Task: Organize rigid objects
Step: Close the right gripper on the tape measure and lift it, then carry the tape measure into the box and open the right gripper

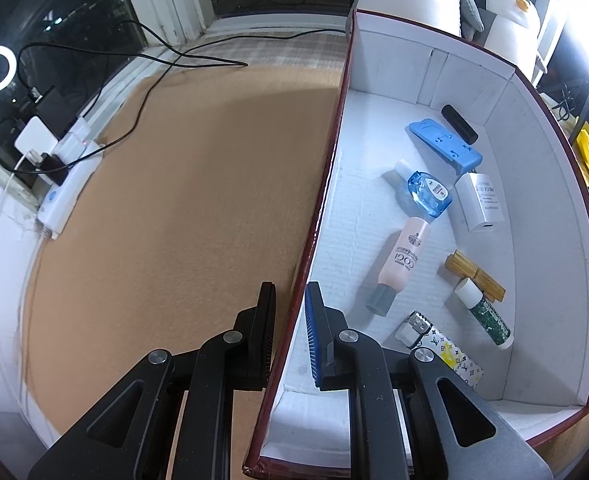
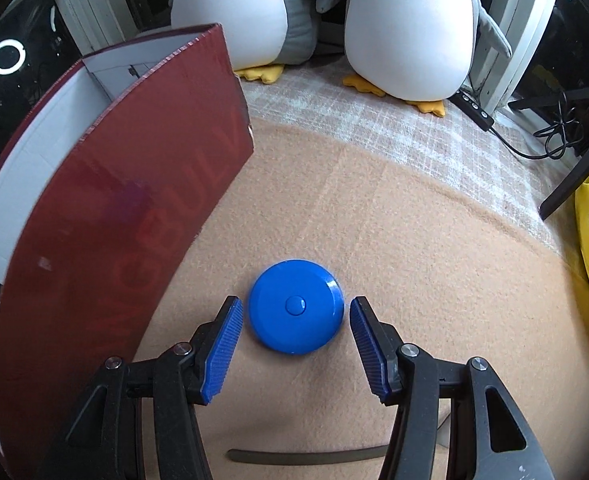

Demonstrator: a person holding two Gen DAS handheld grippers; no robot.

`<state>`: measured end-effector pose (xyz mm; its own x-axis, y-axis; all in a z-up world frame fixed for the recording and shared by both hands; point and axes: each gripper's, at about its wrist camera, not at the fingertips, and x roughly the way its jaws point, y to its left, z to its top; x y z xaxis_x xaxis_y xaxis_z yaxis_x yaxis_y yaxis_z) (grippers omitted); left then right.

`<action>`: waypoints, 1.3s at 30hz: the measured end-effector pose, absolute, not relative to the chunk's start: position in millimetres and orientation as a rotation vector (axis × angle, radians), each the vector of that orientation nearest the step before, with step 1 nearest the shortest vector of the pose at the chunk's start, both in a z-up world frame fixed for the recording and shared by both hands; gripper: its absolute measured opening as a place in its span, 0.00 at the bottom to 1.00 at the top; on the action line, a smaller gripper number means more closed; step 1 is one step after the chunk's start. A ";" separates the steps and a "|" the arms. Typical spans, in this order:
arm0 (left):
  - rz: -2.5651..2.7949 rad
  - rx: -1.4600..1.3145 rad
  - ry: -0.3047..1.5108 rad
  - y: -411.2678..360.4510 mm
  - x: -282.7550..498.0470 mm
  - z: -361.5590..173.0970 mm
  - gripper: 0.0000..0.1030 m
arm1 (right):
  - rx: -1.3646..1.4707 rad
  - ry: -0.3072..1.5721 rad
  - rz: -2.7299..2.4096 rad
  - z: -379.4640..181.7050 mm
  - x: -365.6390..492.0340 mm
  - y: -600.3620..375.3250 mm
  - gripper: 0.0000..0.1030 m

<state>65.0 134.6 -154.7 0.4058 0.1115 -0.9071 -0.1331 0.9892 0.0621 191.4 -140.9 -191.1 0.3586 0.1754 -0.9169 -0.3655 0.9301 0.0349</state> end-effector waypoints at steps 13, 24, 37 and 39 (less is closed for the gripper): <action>0.154 -0.023 1.141 134.5 65.4 -154.9 0.13 | -0.225 1.179 0.341 -198.6 197.0 -136.9 0.50; 0.148 -0.033 1.134 133.8 65.3 -153.8 0.13 | -0.210 1.175 0.339 -194.0 184.0 -139.9 0.45; 0.127 -0.057 1.104 135.2 56.0 -146.5 0.13 | -0.167 1.065 0.372 -136.6 159.5 -143.6 0.45; 0.122 -0.061 1.098 136.3 54.3 -145.2 0.13 | -0.167 1.045 0.386 -125.6 154.5 -137.0 0.45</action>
